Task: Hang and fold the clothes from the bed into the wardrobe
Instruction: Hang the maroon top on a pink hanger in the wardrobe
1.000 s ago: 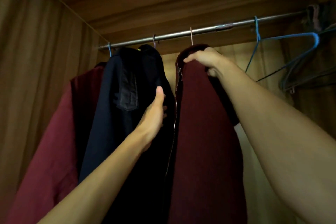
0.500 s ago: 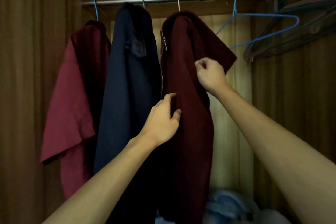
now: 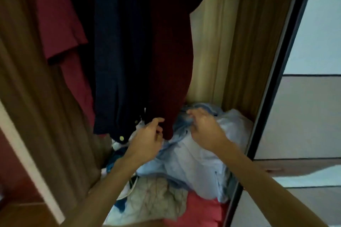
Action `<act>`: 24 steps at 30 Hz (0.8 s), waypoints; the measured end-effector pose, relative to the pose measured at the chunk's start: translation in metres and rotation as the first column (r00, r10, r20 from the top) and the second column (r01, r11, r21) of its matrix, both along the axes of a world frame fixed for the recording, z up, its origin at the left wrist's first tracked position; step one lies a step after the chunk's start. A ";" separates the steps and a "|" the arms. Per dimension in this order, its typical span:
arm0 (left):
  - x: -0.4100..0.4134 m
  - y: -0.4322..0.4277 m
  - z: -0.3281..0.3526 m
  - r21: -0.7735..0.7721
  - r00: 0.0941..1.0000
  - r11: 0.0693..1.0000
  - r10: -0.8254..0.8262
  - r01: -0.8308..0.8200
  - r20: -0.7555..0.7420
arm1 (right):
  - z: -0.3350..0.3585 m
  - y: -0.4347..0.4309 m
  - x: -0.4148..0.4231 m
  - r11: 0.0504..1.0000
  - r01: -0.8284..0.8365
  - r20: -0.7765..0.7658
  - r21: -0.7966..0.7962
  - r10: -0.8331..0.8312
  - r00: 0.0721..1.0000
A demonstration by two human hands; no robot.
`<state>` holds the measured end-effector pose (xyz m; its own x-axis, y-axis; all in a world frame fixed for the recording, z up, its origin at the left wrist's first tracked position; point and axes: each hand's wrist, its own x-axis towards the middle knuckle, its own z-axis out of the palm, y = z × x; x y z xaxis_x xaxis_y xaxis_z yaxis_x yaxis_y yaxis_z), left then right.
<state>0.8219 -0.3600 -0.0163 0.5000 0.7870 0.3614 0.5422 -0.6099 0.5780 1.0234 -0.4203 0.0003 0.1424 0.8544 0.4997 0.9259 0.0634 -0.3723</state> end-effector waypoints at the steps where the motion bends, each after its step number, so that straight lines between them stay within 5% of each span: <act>1: -0.005 -0.011 -0.016 0.001 1.000 1.000 0.006 -0.006 -0.025 | -0.018 -0.011 -0.007 0.999 -0.017 0.009 -0.032 0.018 1.000; 15: -0.028 -0.139 -0.142 -0.227 0.902 0.894 0.313 -0.385 -0.297 | -0.134 -0.079 -0.020 0.878 -0.270 0.042 -0.395 0.311 0.949; 24: -0.063 -0.275 -0.137 -0.265 0.739 0.691 0.601 -0.672 -0.305 | -0.127 -0.132 -0.049 0.626 -0.637 -0.051 -0.450 0.694 0.718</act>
